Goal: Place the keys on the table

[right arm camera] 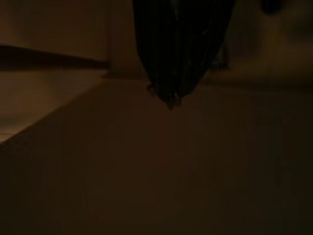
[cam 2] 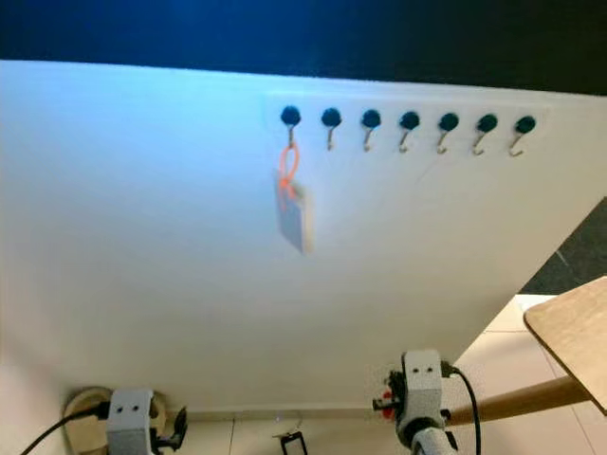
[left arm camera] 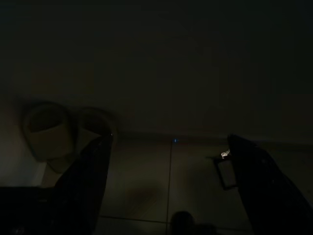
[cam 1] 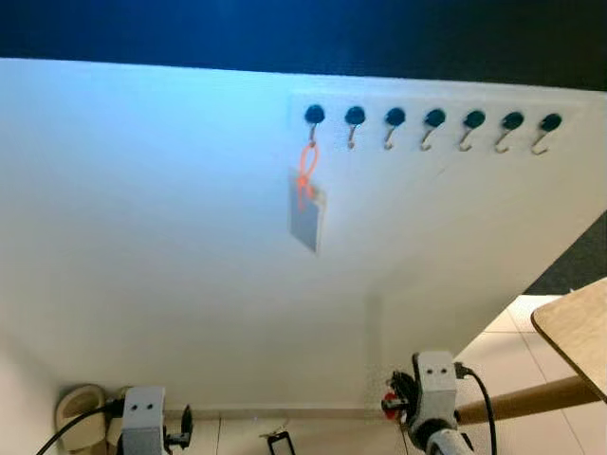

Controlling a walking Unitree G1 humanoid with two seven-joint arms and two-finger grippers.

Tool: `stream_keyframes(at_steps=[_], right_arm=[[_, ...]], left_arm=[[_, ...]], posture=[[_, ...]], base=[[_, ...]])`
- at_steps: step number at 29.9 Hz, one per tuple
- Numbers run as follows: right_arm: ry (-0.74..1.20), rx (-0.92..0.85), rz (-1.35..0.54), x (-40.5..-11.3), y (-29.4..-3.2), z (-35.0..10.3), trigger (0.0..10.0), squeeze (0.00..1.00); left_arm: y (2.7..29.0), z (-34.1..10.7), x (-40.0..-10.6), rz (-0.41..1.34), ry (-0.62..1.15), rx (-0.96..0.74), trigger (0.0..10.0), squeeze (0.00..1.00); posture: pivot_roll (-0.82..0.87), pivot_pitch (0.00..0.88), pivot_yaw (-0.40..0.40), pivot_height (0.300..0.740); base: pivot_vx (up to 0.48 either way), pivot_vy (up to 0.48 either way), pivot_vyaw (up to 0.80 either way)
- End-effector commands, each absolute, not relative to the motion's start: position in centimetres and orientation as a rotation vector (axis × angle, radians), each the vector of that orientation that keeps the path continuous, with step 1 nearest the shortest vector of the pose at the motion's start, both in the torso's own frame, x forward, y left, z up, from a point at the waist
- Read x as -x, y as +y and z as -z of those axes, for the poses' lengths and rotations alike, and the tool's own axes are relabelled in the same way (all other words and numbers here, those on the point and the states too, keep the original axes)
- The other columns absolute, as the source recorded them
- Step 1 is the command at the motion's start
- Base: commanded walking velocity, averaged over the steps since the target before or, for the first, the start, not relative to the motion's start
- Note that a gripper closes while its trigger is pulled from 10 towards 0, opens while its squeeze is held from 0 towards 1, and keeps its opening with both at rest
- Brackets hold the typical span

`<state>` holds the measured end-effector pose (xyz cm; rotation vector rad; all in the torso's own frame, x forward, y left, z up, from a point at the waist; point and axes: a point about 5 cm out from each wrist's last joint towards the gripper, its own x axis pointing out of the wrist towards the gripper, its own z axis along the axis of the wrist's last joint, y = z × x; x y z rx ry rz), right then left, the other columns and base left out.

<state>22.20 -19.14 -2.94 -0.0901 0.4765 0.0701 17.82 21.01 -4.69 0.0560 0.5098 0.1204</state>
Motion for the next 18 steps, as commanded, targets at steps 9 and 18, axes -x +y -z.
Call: stream_keyframes(at_steps=[9,18], right_arm=[[0.683,0.042,-0.105,-19.9,-19.7,5.9,10.0,0.00],[0.718,0.040,-0.087,-18.8,-19.6,6.8,10.0,0.00]], left_arm=[[20.2,6.2,-17.2,-0.098,0.591,-0.078,10.0,0.00],[18.1,6.4,-18.1,0.008,0.584,-0.103,10.0,0.00]], posture=[[0.02,0.050,-0.095,0.740],[0.02,0.043,-0.096,0.740]], base=[[0.000,0.000,0.00],[0.000,0.000,0.00]])
